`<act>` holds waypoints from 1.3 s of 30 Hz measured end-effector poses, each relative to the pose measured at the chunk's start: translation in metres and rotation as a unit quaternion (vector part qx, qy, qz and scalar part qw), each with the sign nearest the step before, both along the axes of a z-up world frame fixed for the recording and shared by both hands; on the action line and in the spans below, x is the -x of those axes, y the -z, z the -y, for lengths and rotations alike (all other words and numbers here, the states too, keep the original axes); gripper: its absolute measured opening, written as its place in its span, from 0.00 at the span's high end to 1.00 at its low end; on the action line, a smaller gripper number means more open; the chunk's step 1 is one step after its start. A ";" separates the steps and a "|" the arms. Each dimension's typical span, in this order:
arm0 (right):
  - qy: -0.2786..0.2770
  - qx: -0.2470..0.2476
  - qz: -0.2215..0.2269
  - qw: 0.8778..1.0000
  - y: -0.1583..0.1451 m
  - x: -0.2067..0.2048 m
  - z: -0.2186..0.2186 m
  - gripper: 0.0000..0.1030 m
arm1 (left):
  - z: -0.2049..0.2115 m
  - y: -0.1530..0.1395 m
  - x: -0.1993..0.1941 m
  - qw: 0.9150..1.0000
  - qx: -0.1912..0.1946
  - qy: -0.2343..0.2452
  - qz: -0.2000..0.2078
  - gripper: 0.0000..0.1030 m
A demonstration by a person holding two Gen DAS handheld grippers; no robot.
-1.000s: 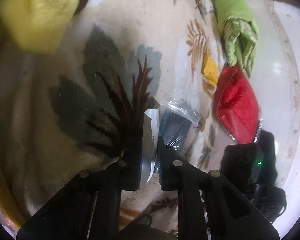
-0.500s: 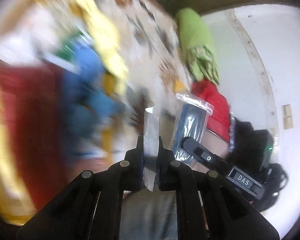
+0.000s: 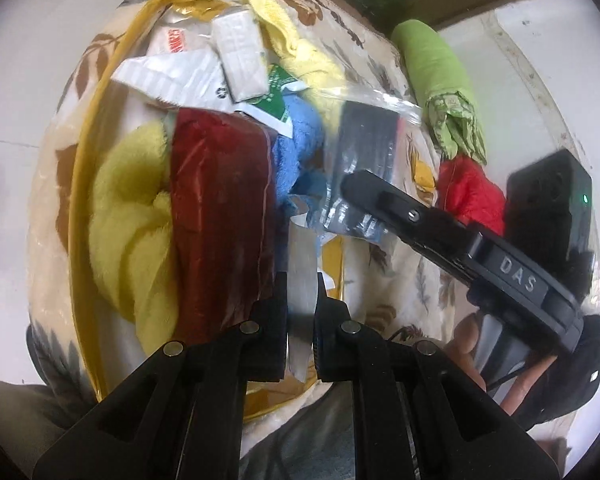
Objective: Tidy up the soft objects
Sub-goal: 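Carry the white sachet and stick bag into the tray and release both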
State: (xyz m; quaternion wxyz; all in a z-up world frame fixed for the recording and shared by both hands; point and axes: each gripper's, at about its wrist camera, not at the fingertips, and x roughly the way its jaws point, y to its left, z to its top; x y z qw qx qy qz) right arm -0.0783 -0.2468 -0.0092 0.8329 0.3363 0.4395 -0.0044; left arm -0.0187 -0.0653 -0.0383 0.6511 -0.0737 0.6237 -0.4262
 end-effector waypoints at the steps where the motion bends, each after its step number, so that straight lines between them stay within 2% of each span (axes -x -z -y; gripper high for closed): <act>1: -0.002 -0.010 0.000 1.000 0.002 0.000 0.001 0.77 | 0.005 -0.001 0.001 1.000 -0.006 0.001 0.006 0.92; 6: -0.006 -0.034 -0.016 0.999 0.010 -0.010 0.000 0.72 | 0.007 0.000 0.001 0.999 -0.032 -0.004 0.029 0.90; 8: 0.010 -0.022 -0.006 1.000 0.003 -0.004 0.003 0.59 | 0.007 -0.003 0.003 0.999 -0.030 -0.008 0.040 0.81; 10: 0.032 -0.013 0.014 0.999 -0.007 0.006 0.007 0.36 | 0.008 -0.005 0.008 0.999 -0.021 0.007 0.049 0.61; 11: 0.036 -0.014 0.019 0.999 -0.009 0.008 0.009 0.33 | 0.010 -0.006 0.009 0.998 -0.021 0.012 0.054 0.58; 15: 0.058 0.006 0.030 0.998 -0.018 0.021 0.008 0.33 | 0.013 -0.010 0.021 0.995 -0.039 0.012 0.094 0.56; 21: 0.097 -0.018 0.066 0.993 -0.028 0.054 0.007 0.33 | -0.017 -0.028 0.039 0.983 -0.035 -0.054 0.174 0.56; 24: 0.114 -0.042 0.078 0.990 -0.027 0.069 0.009 0.33 | -0.029 -0.034 0.050 0.972 -0.038 -0.087 0.214 0.54; 28: 0.122 -0.053 0.095 0.987 -0.030 0.081 0.009 0.33 | -0.035 -0.032 0.063 0.952 -0.080 -0.132 0.263 0.54; 30: 0.122 -0.057 0.104 0.985 -0.032 0.084 0.007 0.33 | -0.036 -0.034 0.066 0.947 -0.088 -0.128 0.281 0.54; 32: 0.121 -0.060 0.115 0.984 -0.034 0.086 0.006 0.33 | -0.031 -0.036 0.069 0.937 -0.105 -0.115 0.312 0.53; 34: 0.125 -0.061 0.117 0.983 -0.034 0.085 0.006 0.33 | -0.030 -0.042 0.073 0.930 -0.103 -0.112 0.334 0.53; 39: 0.123 -0.062 0.122 0.983 -0.033 0.084 0.005 0.33 | -0.024 -0.044 0.072 0.938 -0.091 -0.074 0.325 0.53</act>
